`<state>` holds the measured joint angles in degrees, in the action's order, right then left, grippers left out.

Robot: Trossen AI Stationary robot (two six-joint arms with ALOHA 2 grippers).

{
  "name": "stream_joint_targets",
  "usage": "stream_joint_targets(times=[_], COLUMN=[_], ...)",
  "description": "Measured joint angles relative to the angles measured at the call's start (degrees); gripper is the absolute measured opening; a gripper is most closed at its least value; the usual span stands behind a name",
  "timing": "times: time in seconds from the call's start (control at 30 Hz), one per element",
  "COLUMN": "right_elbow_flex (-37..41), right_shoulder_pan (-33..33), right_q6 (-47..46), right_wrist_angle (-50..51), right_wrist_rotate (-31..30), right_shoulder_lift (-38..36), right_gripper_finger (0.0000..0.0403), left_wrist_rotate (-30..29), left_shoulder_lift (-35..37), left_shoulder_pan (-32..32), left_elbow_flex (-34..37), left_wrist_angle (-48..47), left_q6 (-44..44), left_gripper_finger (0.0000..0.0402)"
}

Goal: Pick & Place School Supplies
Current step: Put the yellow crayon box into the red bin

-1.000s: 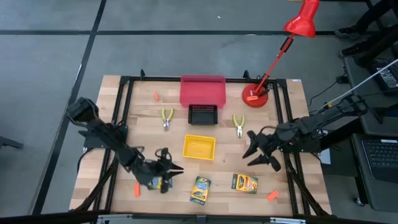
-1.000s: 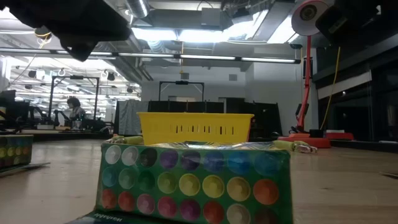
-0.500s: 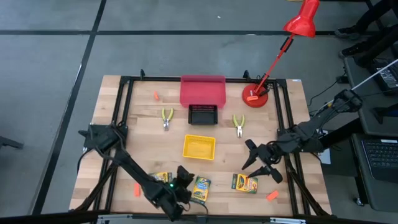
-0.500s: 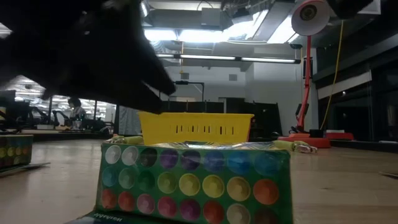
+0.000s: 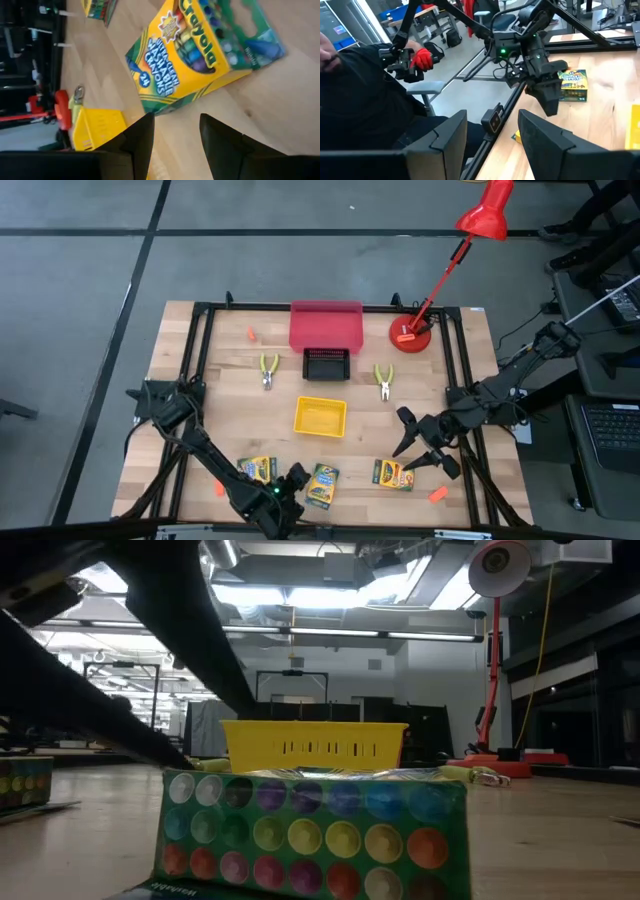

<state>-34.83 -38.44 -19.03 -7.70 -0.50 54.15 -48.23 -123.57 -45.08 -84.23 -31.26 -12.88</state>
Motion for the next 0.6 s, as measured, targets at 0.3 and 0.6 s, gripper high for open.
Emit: stream_joint_targets(times=[0.3,0.6], right_elbow_flex=[0.0,0.0], right_shoulder_pan=[-2.5,-3.4], right_q6=[0.0,0.0], right_wrist_angle=[-2.2,-2.6], right_wrist_rotate=[-2.1,-2.1], right_shoulder_lift=[0.0,0.0], right_gripper_finger=[0.0181,0.0181], left_wrist_rotate=[2.8,5.5], left_shoulder_lift=[0.1,0.1], left_shoulder_pan=[2.5,4.7], left_elbow_flex=[0.0,0.0], left_wrist_angle=[0.3,3.6], left_q6=[-6.8,-12.4], left_gripper_finger=[0.0133,0.0113])
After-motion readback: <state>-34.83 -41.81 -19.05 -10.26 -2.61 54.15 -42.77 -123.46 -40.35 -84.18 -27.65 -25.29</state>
